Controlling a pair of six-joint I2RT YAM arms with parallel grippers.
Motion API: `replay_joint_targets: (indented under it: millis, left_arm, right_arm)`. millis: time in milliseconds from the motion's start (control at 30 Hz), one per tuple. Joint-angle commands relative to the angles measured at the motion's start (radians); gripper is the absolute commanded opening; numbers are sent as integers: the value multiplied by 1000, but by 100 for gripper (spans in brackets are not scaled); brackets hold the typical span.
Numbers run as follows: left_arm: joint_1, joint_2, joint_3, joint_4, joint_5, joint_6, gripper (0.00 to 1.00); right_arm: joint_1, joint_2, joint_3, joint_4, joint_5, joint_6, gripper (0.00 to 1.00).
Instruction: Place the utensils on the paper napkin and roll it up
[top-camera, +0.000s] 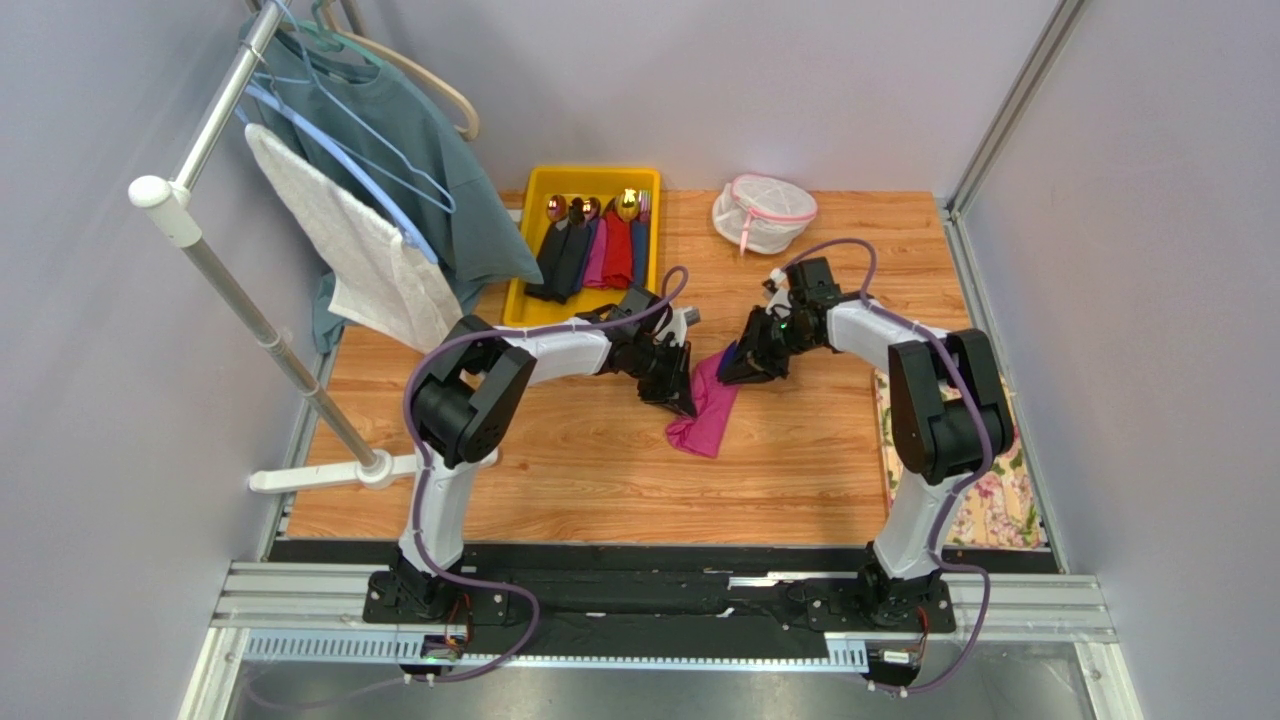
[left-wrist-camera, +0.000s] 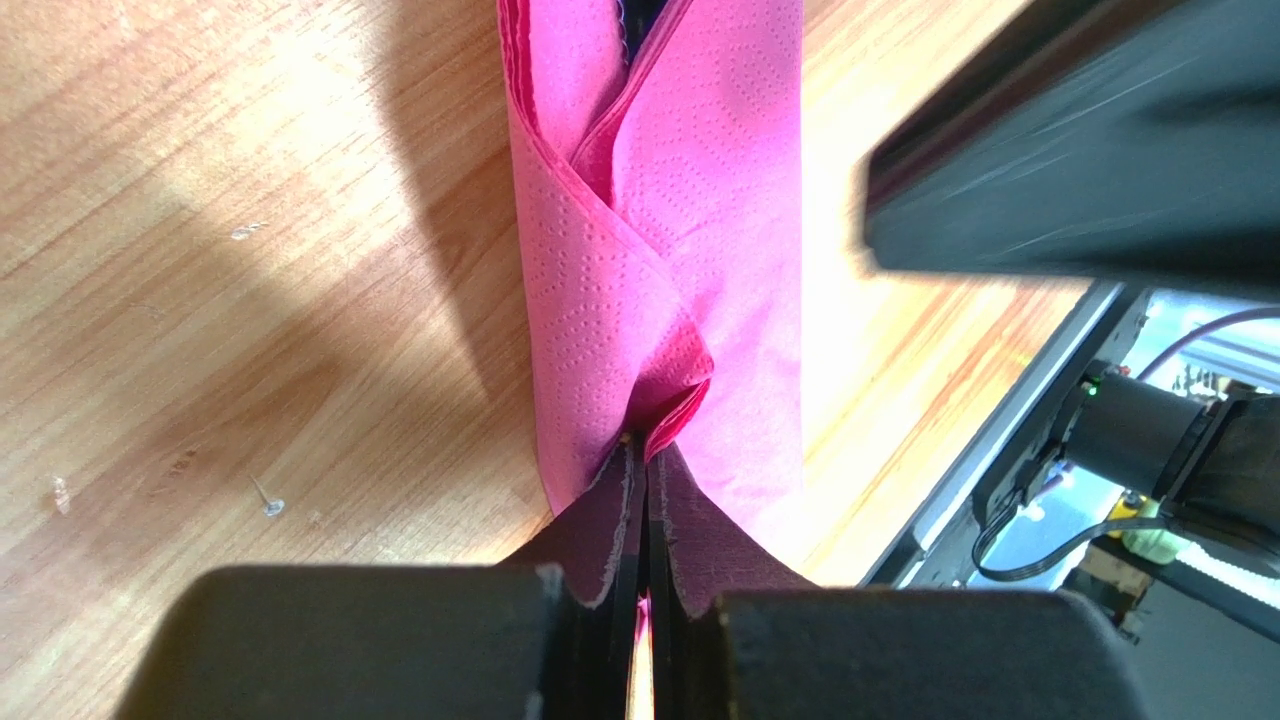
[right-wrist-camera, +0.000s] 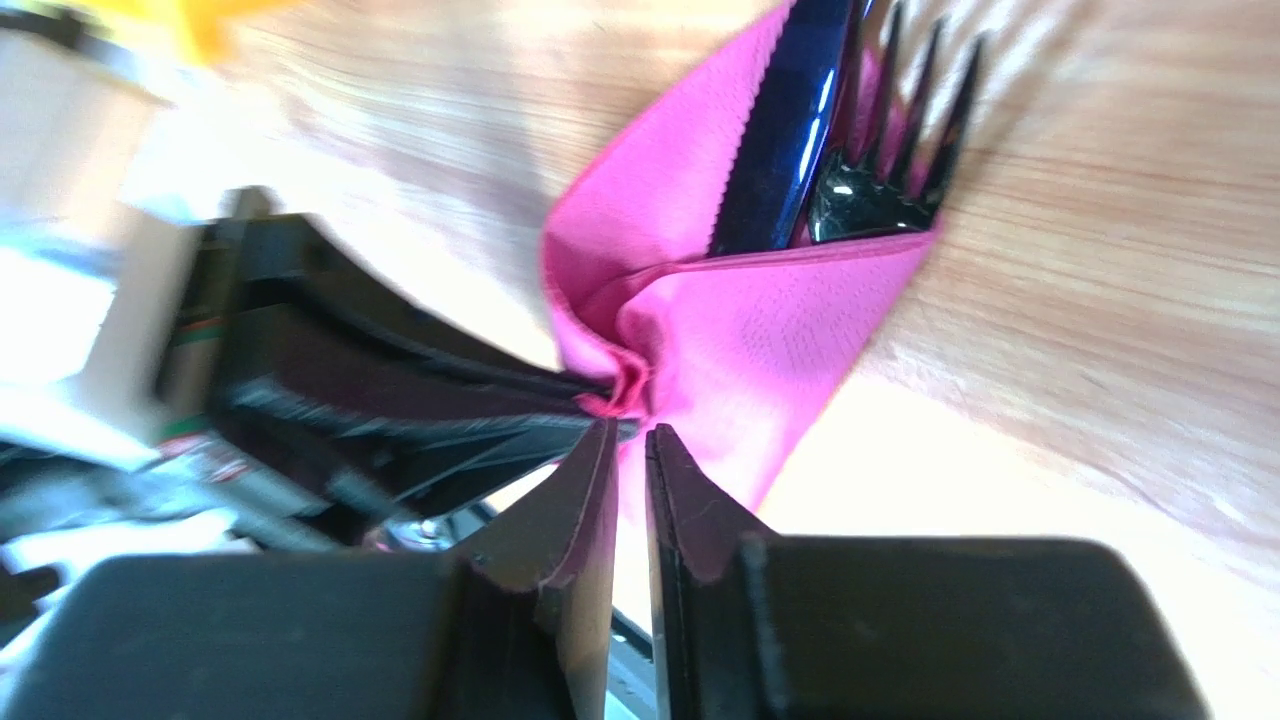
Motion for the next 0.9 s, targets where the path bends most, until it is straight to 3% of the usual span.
replay_joint_targets:
  millis: [0, 633, 867]
  left_arm:
    - [4, 6, 0, -96, -65, 56, 2]
    - [4, 22, 7, -82, -36, 53, 0]
    - [6, -23, -9, -32, 7, 22, 0]
  right_arm:
    - [-29, -57, -28, 28, -79, 37, 14]
    - [-37, 90, -86, 200, -107, 90, 3]
    - [-37, 118, -103, 180, -61, 72, 0]
